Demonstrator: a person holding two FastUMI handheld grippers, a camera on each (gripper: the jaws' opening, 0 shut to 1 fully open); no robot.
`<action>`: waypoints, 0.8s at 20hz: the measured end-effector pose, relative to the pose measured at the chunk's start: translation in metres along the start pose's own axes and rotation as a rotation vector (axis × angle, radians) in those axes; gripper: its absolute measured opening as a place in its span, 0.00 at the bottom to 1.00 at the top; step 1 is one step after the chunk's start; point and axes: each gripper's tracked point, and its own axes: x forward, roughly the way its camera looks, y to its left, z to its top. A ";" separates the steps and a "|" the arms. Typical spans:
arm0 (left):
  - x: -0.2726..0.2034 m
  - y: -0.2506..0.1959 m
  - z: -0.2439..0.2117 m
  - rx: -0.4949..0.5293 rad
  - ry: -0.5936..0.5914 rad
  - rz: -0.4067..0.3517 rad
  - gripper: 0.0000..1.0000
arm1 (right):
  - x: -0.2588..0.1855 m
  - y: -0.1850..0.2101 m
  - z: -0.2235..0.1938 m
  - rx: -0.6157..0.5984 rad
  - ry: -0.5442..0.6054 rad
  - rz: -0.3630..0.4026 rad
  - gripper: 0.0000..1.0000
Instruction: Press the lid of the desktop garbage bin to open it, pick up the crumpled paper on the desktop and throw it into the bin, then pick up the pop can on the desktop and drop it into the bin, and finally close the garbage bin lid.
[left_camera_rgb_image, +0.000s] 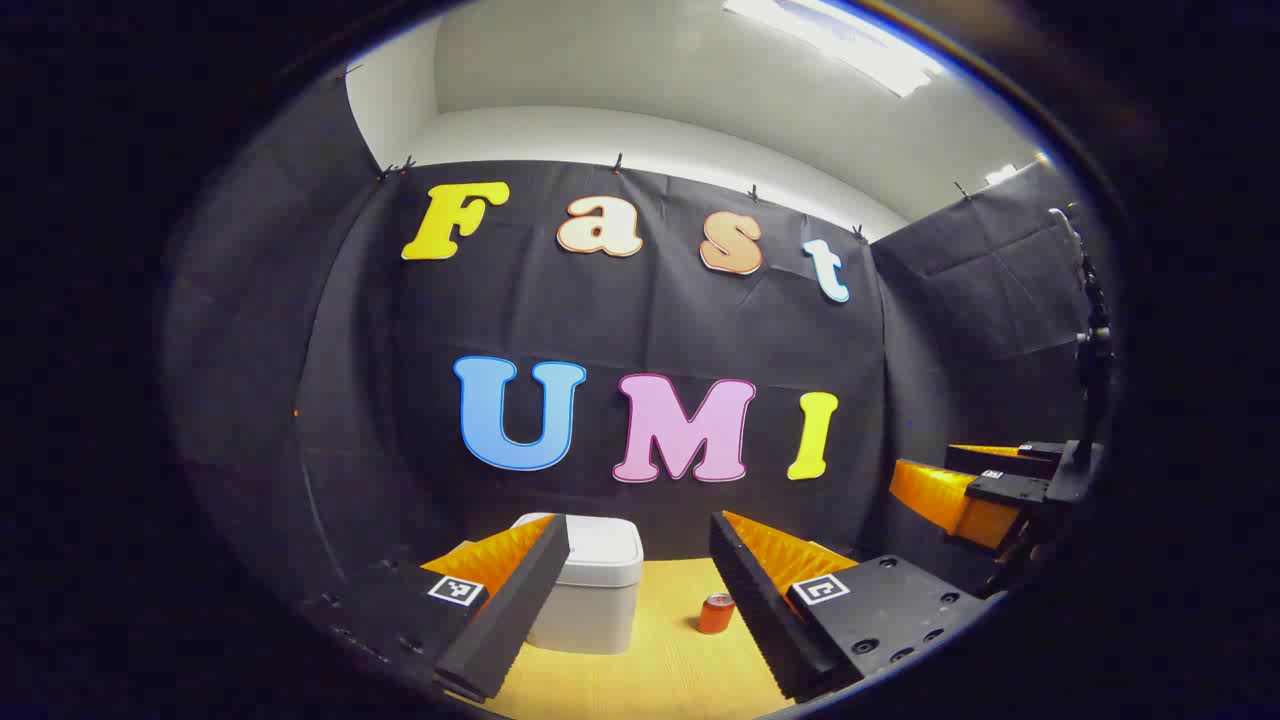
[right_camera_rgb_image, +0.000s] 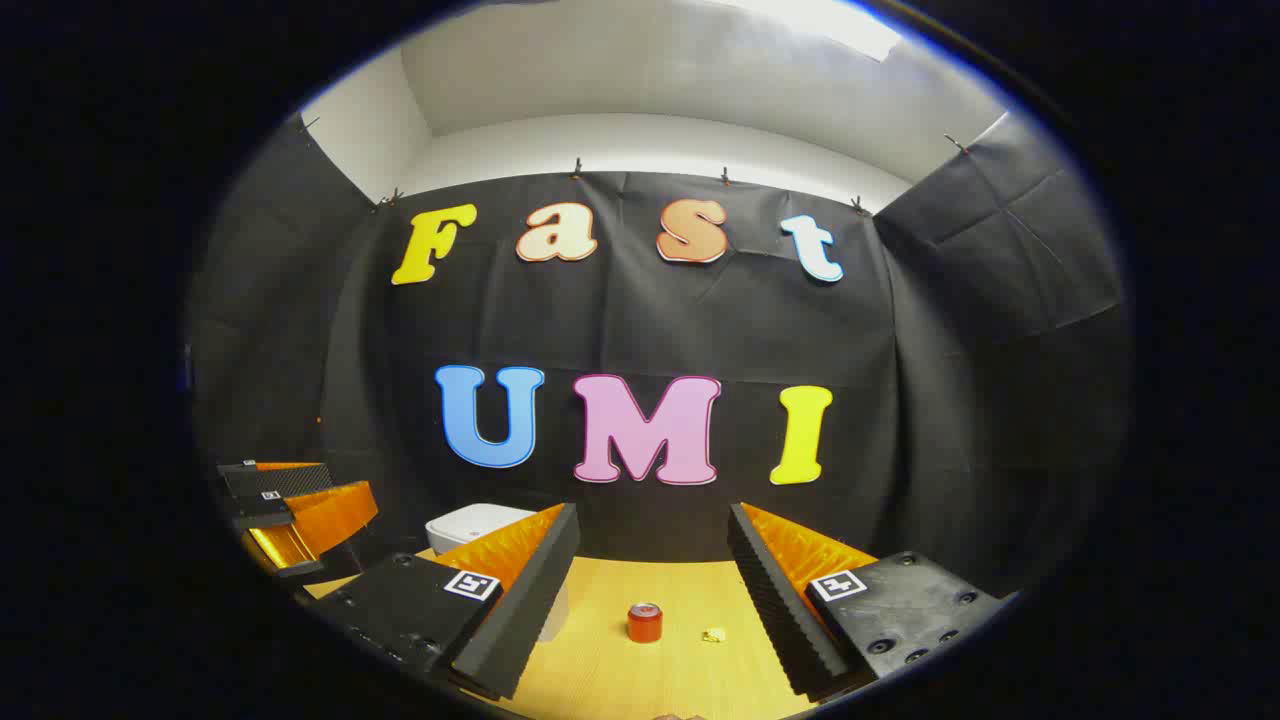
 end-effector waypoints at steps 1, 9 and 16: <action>0.003 -0.002 -0.001 -0.008 0.001 -0.003 0.96 | 0.000 -0.008 0.002 -0.005 0.000 -0.016 0.96; 0.012 -0.008 -0.009 -0.011 0.021 0.008 0.96 | -0.006 -0.034 -0.004 -0.001 0.020 -0.051 0.96; 0.022 -0.008 -0.022 -0.029 0.050 -0.019 0.96 | -0.005 -0.039 -0.005 0.011 0.024 -0.068 0.96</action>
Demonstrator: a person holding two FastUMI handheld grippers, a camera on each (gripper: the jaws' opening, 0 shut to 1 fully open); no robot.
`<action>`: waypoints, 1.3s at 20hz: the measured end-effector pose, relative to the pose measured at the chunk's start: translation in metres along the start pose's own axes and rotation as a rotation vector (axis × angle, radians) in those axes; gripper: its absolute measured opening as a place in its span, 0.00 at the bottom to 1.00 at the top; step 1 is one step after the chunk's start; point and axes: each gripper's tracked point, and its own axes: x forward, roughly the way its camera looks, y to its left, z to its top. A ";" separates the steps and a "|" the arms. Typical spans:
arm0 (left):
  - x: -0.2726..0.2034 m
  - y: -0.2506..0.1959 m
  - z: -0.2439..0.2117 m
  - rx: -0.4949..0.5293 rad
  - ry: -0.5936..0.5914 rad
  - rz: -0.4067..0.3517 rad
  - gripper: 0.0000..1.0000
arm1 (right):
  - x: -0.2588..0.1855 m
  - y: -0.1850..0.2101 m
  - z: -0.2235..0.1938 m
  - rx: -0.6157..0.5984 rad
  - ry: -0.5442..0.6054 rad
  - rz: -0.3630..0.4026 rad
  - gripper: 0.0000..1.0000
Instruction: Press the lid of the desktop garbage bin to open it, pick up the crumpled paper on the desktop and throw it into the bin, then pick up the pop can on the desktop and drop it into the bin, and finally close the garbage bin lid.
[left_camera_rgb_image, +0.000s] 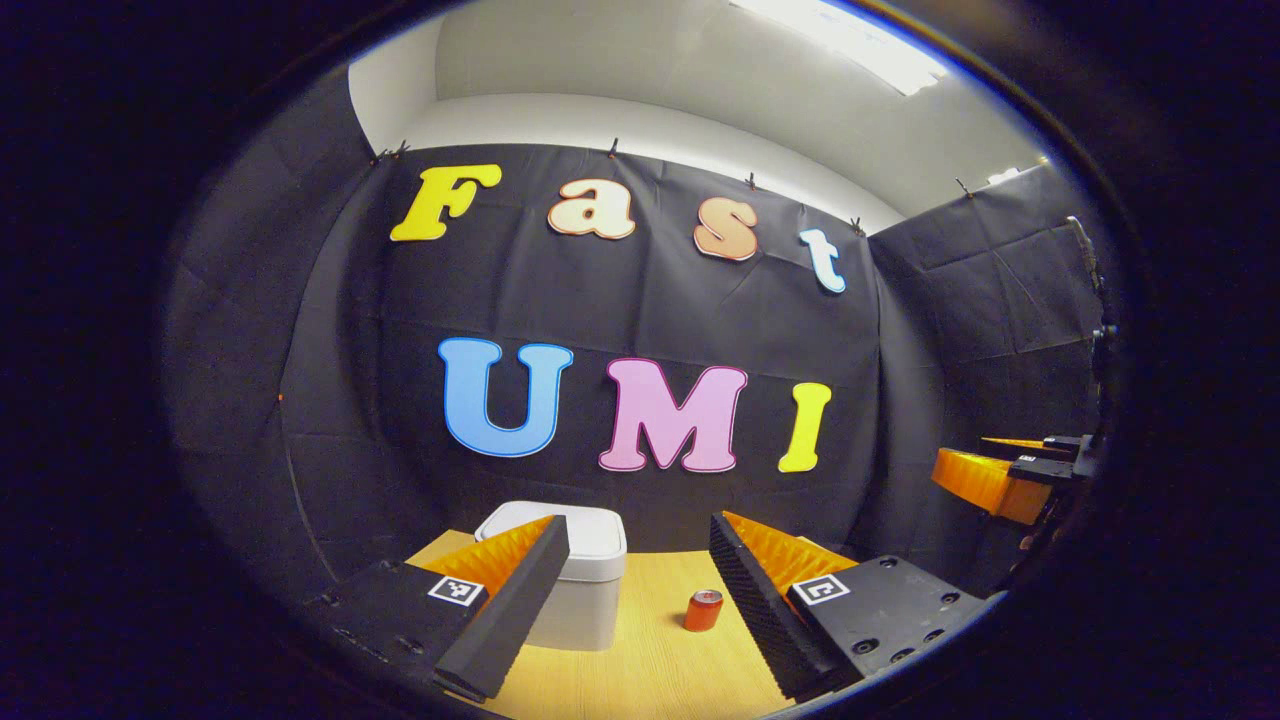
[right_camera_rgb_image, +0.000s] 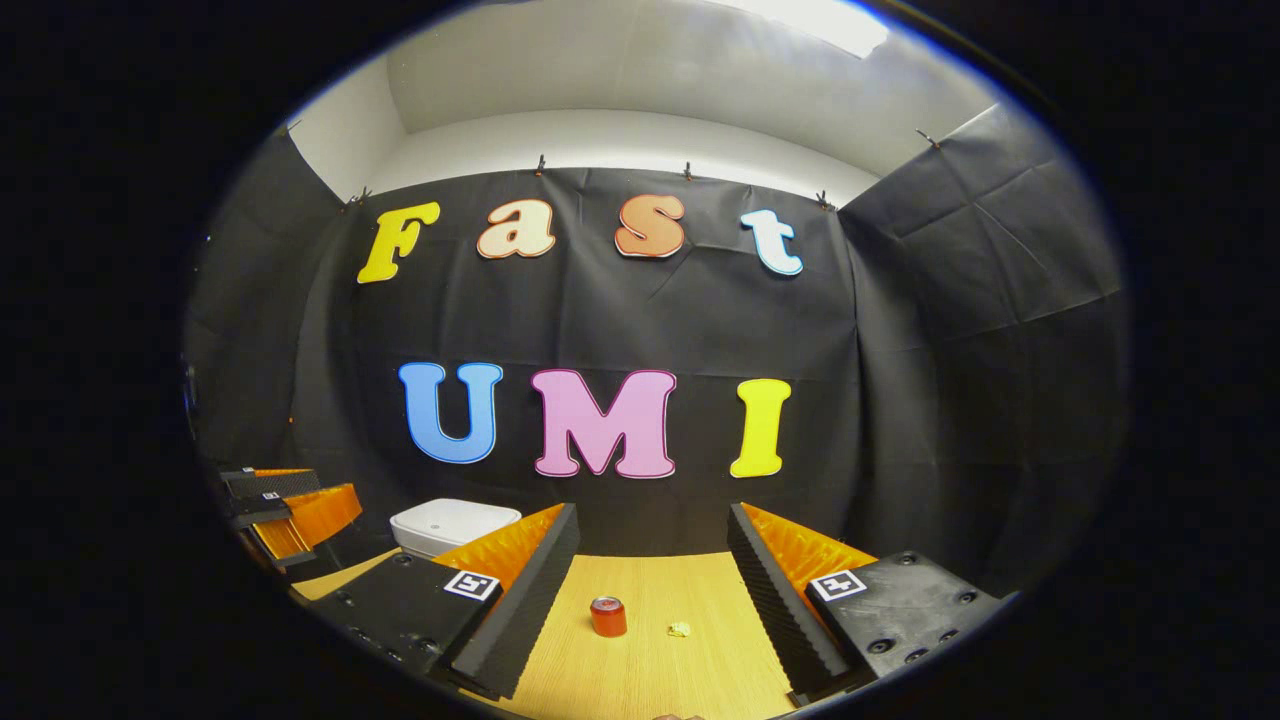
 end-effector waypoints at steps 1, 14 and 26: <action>0.002 0.001 -0.002 -0.006 0.002 -0.001 0.96 | 0.001 0.000 -0.001 0.022 0.004 0.002 0.96; 0.055 0.034 -0.028 -0.022 0.088 0.044 0.89 | 0.053 0.005 -0.025 0.034 0.053 0.005 0.96; 0.143 0.076 -0.049 0.049 0.205 0.130 0.08 | 0.142 0.023 -0.047 0.023 0.087 0.063 0.96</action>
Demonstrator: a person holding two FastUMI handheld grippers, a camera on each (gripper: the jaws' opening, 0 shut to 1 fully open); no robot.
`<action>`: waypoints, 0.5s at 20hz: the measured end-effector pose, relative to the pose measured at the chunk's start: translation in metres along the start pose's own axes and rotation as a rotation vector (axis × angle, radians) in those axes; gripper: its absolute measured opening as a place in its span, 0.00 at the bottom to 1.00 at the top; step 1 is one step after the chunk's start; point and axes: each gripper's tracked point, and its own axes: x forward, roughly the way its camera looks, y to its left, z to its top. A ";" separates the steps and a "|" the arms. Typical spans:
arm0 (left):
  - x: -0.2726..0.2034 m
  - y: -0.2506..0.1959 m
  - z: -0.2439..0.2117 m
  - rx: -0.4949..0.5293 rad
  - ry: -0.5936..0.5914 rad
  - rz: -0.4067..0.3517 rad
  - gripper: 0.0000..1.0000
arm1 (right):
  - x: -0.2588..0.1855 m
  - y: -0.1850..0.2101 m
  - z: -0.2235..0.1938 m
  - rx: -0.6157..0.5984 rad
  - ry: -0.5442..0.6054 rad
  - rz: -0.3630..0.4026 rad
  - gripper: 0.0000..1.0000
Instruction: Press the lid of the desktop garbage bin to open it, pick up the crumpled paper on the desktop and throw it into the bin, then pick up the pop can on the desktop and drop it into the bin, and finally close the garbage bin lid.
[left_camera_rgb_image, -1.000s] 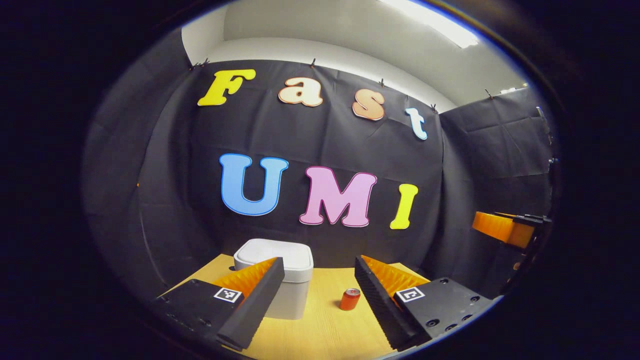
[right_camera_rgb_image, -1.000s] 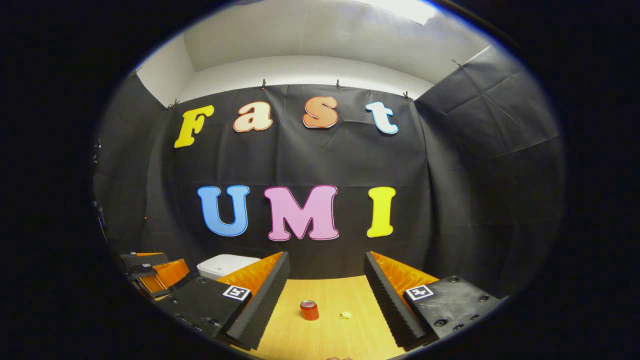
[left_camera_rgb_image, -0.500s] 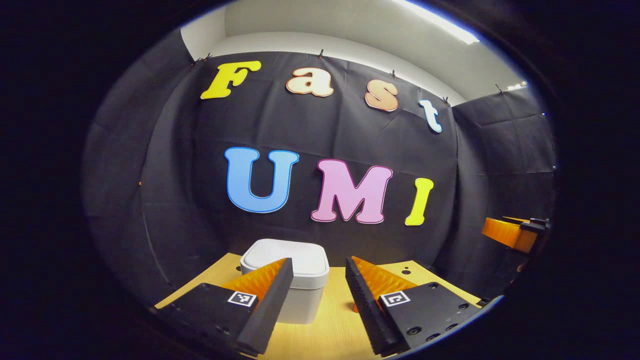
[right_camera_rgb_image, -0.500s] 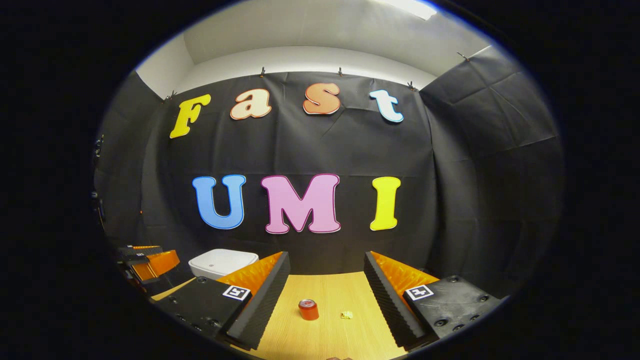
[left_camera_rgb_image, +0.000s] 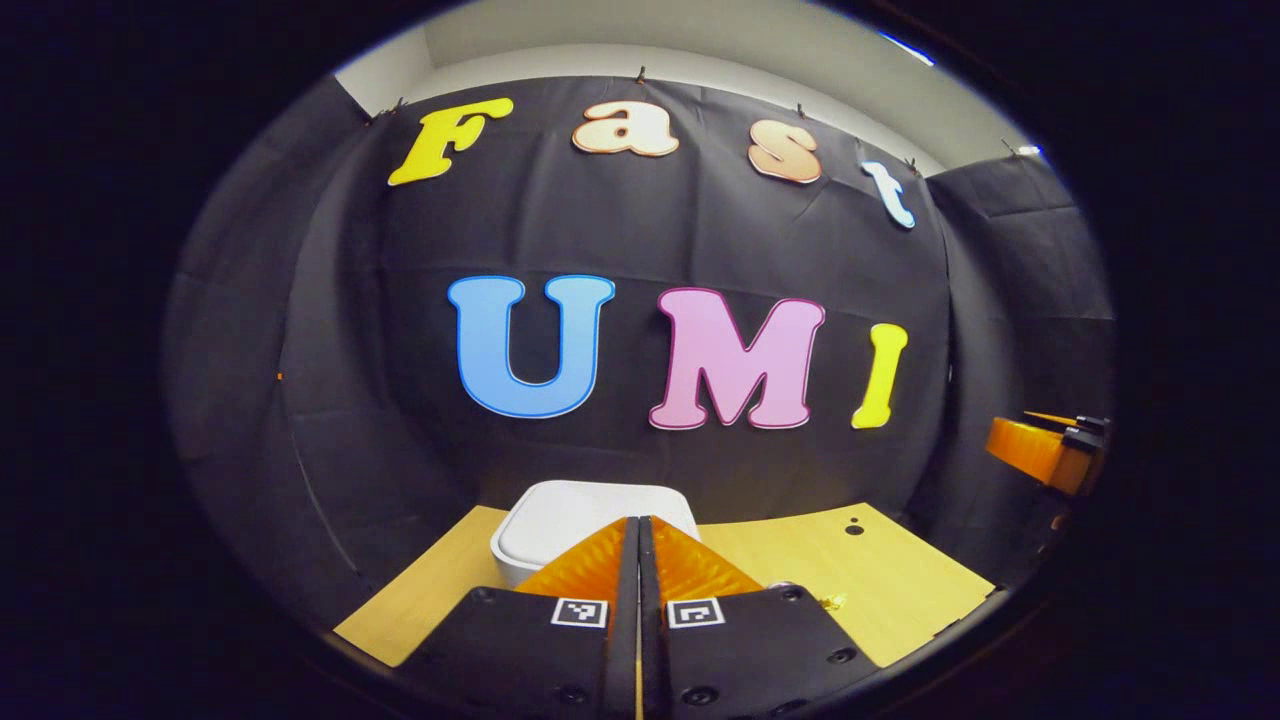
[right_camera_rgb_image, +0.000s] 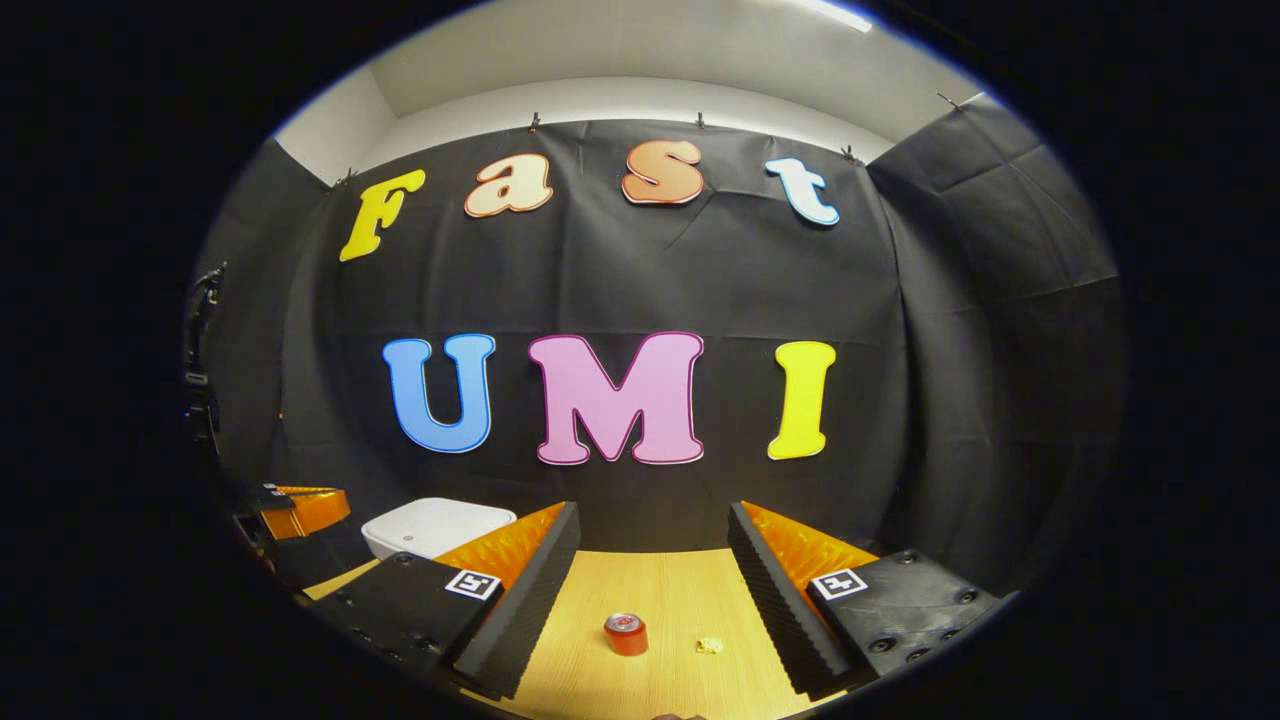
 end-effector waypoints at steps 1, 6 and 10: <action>0.009 0.000 -0.005 0.005 0.024 -0.004 0.07 | 0.007 -0.001 -0.002 -0.001 0.003 0.001 0.96; 0.063 0.014 -0.024 0.010 0.107 -0.037 0.06 | 0.037 -0.008 -0.022 -0.009 0.051 -0.003 0.96; 0.104 0.030 -0.049 0.081 0.170 -0.030 0.06 | 0.048 -0.013 -0.033 -0.011 0.073 -0.014 0.96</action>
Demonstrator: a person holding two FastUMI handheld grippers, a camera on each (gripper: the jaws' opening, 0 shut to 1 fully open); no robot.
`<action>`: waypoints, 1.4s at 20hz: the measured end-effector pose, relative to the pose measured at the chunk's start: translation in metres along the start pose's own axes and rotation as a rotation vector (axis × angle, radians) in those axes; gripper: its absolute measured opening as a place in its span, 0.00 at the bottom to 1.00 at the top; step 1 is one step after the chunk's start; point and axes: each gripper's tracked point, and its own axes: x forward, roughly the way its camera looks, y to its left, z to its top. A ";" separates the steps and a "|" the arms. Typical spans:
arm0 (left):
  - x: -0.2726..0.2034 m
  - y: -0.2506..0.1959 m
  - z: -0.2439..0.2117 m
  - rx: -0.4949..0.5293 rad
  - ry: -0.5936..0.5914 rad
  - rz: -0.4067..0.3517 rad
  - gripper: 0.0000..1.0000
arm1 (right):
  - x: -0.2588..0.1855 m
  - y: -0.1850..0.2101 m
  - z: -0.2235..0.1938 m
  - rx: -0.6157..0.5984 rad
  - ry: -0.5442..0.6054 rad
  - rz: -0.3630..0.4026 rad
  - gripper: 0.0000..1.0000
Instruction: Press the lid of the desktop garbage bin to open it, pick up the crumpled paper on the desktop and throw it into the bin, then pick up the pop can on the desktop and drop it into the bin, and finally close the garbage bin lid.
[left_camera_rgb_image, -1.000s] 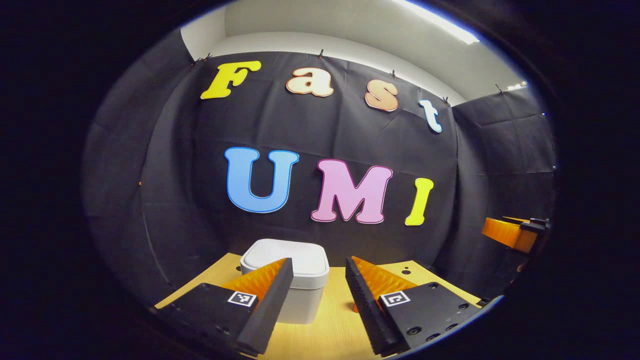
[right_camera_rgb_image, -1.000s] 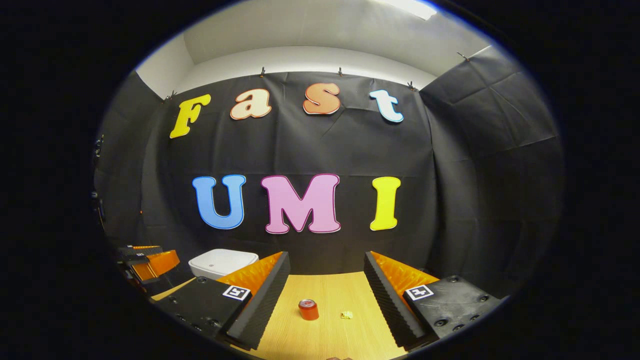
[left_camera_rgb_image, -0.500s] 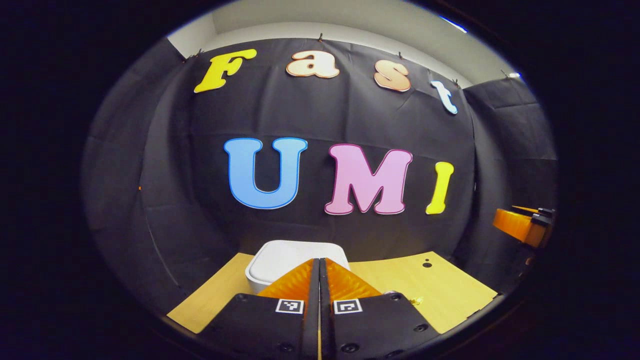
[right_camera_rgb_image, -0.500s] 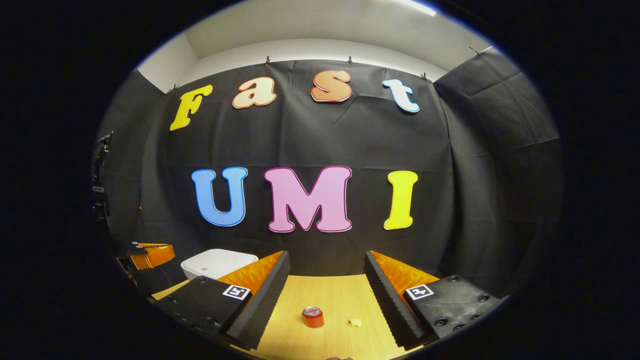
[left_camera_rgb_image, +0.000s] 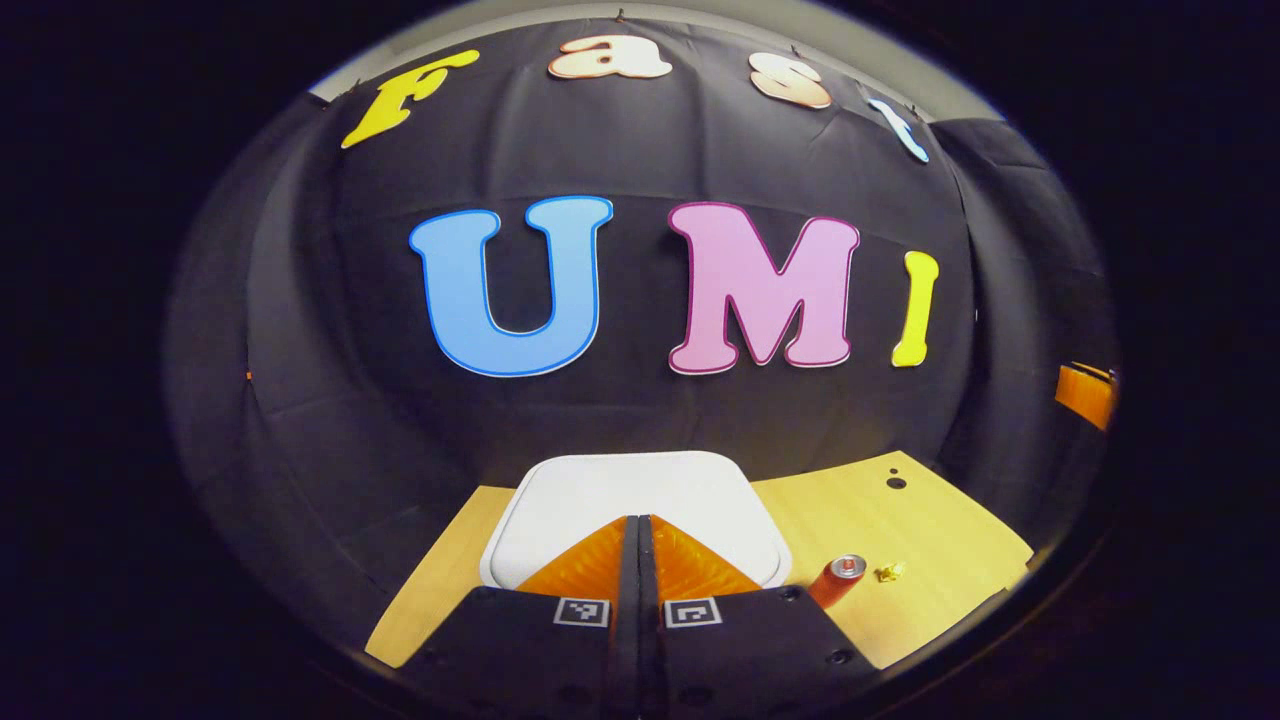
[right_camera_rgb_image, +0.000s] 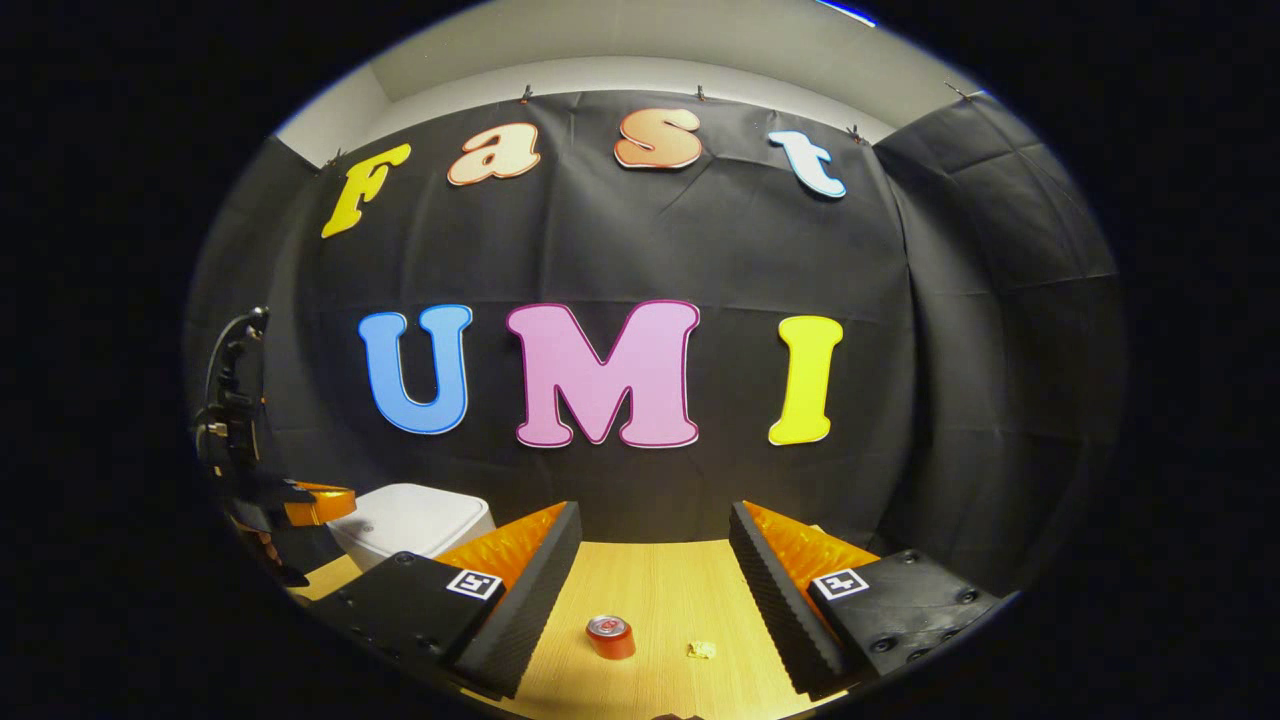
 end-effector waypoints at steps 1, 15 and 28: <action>0.008 -0.002 -0.006 -0.005 0.016 -0.020 0.06 | 0.002 0.000 -0.001 -0.005 -0.002 0.004 0.96; 0.026 -0.004 -0.031 0.035 0.064 -0.060 0.07 | 0.015 -0.011 -0.013 -0.026 0.019 -0.060 0.96; -0.050 -0.046 0.097 -0.029 -0.222 -0.058 0.06 | 0.000 -0.007 -0.023 -0.050 0.077 -0.034 0.96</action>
